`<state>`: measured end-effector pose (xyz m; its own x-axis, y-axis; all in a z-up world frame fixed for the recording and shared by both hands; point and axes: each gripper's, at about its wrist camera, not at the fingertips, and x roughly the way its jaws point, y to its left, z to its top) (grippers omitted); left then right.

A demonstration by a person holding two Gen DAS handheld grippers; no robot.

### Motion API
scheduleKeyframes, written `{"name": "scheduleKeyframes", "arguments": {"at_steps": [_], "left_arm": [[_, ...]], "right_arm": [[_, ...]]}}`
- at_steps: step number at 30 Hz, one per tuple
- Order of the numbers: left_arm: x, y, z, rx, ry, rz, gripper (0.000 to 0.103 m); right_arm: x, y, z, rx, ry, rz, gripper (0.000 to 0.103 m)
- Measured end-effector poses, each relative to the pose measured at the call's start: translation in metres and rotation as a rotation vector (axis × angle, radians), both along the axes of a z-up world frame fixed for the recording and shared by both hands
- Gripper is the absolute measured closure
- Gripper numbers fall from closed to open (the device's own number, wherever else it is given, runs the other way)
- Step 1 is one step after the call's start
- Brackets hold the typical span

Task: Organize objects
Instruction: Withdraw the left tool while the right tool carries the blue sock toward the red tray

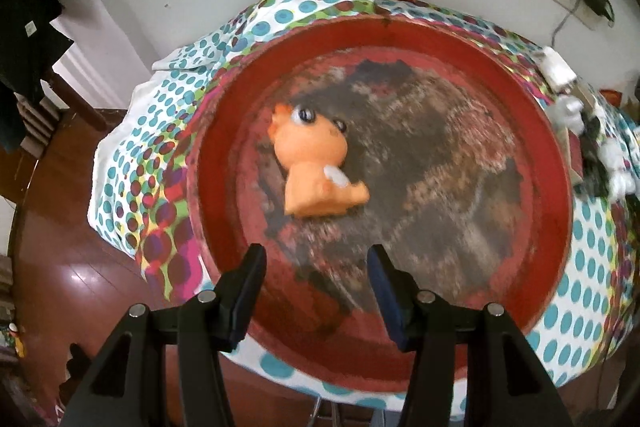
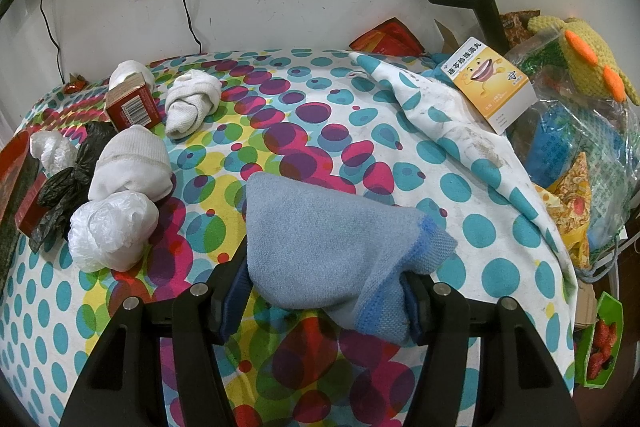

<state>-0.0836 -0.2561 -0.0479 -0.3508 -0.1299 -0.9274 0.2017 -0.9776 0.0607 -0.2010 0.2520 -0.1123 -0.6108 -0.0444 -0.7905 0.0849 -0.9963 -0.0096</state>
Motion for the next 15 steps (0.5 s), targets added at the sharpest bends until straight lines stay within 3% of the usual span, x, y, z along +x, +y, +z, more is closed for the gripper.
{"name": "scheduleKeyframes", "arguments": {"at_steps": [4, 15], "left_arm": [[0.017, 0.004, -0.004, 0.040, 0.003, 0.004, 0.049], [0.052, 0.013, 0.002, 0.036, 0.048, 0.042, 0.049]], "right_arm": [[0.000, 0.000, -0.001, 0.004, 0.000, -0.001, 0.044], [0.001, 0.002, 0.000, 0.005, 0.000, 0.000, 0.044]]}}
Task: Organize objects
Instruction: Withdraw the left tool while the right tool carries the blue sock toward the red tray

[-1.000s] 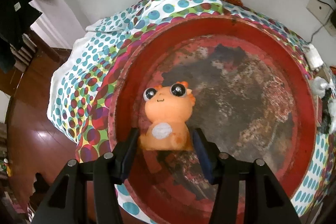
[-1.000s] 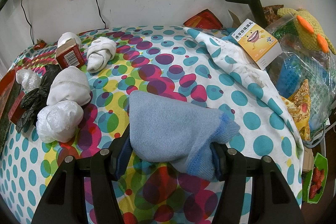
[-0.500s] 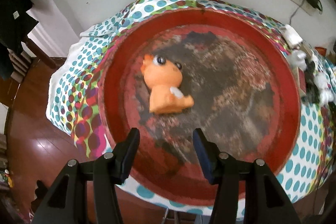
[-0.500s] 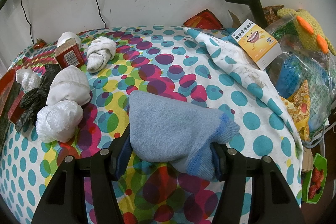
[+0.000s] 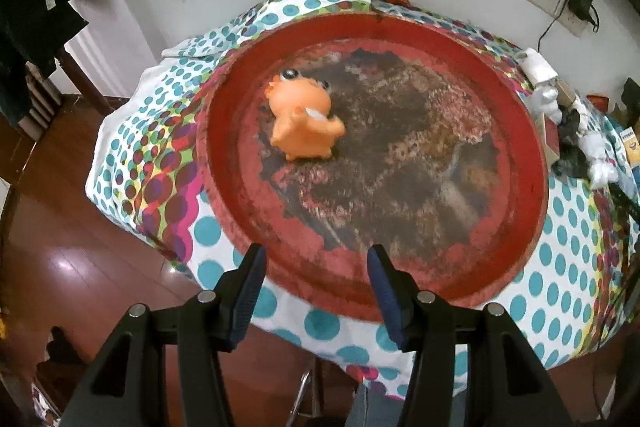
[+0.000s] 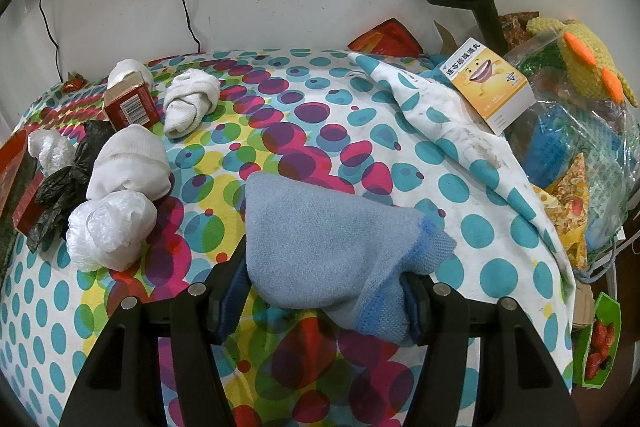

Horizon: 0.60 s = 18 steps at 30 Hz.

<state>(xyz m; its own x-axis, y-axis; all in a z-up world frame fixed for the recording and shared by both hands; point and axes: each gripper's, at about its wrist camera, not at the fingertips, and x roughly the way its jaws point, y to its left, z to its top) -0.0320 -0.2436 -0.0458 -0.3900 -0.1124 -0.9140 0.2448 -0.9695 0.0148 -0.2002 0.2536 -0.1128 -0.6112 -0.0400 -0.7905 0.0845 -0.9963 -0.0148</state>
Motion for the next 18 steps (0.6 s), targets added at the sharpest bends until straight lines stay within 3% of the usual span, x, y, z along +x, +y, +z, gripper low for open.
{"name": "scheduleKeyframes", "arguments": {"at_steps": [3, 11, 18], "left_arm": [[0.009, 0.004, -0.004, 0.001, -0.007, -0.012, 0.049], [0.026, 0.019, 0.007, -0.041, 0.048, -0.048, 0.046], [0.026, 0.026, 0.010, -0.012, 0.057, -0.076, 0.046]], "right_arm": [[0.001, -0.002, 0.000, -0.001, 0.000, 0.004, 0.044], [0.004, -0.002, 0.000, 0.002, 0.001, 0.007, 0.059], [0.012, -0.009, 0.005, 0.006, -0.006, 0.023, 0.065]]}}
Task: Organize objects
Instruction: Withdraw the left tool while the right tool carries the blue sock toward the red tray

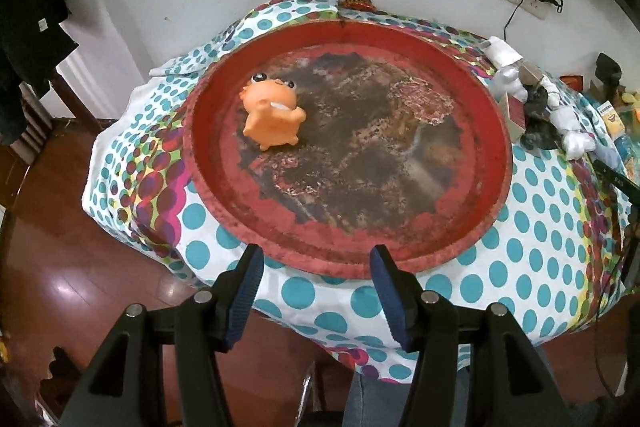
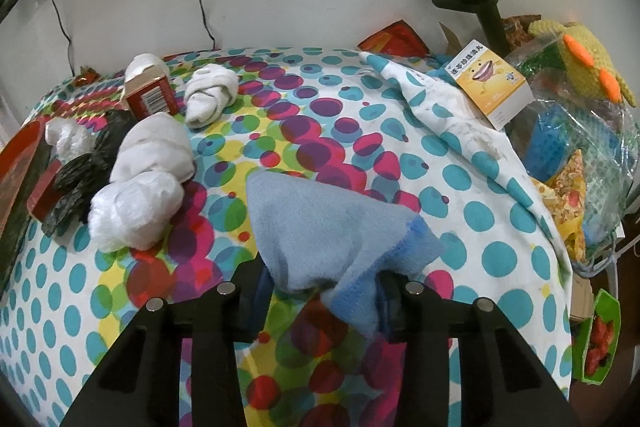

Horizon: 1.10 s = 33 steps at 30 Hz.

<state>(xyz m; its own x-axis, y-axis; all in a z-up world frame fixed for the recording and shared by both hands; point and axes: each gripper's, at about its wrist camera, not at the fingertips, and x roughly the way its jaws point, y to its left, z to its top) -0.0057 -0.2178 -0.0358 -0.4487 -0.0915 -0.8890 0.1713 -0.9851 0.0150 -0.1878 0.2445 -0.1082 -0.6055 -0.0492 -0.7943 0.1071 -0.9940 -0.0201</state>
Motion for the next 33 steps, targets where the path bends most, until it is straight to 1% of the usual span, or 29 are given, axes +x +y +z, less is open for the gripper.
{"name": "scheduleKeyframes", "arguments": {"at_steps": [6, 10, 22, 28, 33], "left_arm": [[0.004, -0.005, -0.004, 0.018, -0.007, 0.006, 0.046], [0.009, -0.010, -0.005, 0.018, -0.009, 0.012, 0.046], [0.023, -0.026, -0.007, 0.019, -0.024, 0.041, 0.046], [0.028, -0.036, -0.008, 0.040, -0.027, 0.059, 0.046], [0.030, -0.041, -0.009, 0.040, -0.028, 0.065, 0.046]], "right_arm": [[0.016, -0.011, 0.012, -0.023, 0.014, 0.015, 0.065], [0.024, -0.028, 0.022, -0.035, 0.032, 0.047, 0.065], [0.039, -0.120, 0.056, -0.045, 0.084, 0.241, 0.065], [0.049, -0.158, 0.064, -0.055, 0.091, 0.325, 0.065], [0.056, -0.191, 0.067, -0.071, 0.082, 0.397, 0.065]]}}
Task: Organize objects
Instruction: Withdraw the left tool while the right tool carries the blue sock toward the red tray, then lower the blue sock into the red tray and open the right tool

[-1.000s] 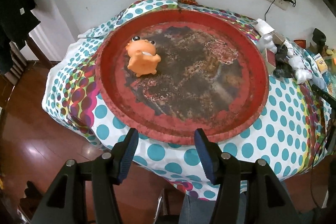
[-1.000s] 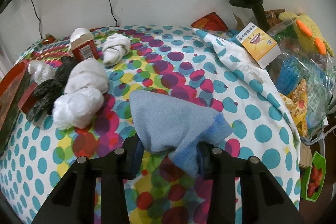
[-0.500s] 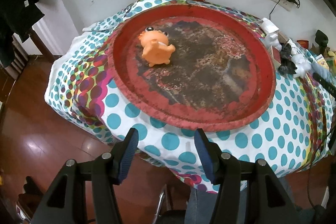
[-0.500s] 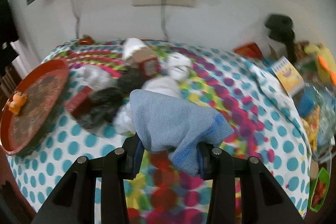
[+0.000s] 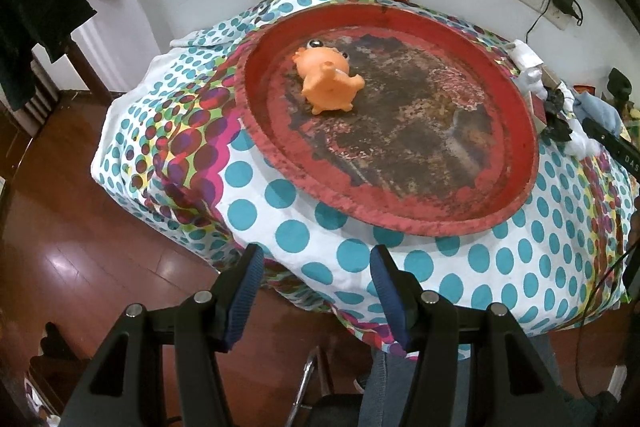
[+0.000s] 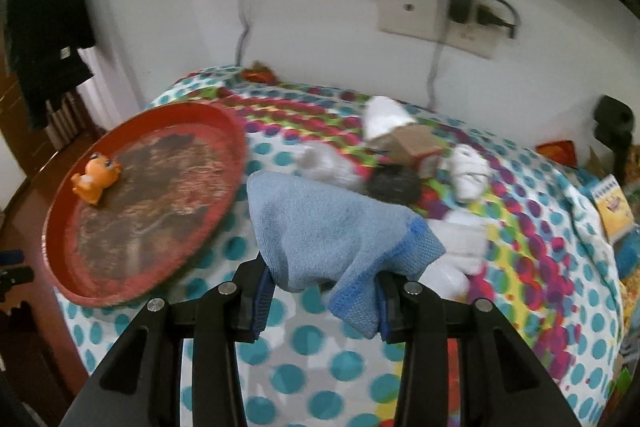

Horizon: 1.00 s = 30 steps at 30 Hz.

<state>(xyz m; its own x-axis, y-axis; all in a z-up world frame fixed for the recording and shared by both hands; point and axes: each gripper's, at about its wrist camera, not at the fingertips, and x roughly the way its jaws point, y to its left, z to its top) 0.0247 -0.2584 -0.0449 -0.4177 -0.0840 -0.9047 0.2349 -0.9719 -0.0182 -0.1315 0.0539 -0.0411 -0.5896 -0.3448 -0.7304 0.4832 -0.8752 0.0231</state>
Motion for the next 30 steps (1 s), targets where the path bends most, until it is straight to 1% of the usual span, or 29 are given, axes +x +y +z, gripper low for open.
{"name": "scheduleKeyframes", "arguments": {"at_steps": [10, 17, 24, 30], "left_arm": [[0.008, -0.012, 0.001, 0.012, 0.002, 0.014, 0.046], [0.014, -0.028, 0.000, 0.021, -0.008, 0.049, 0.046], [0.019, -0.039, -0.009, 0.029, -0.034, 0.066, 0.046], [0.019, -0.043, -0.012, 0.031, -0.052, 0.073, 0.046]], "right_arm": [[0.004, -0.068, -0.001, -0.002, -0.024, 0.123, 0.065], [-0.004, -0.123, -0.012, 0.027, -0.058, 0.198, 0.065], [-0.015, -0.163, -0.033, 0.086, -0.098, 0.229, 0.065], [-0.024, -0.181, -0.046, 0.108, -0.126, 0.230, 0.064]]}}
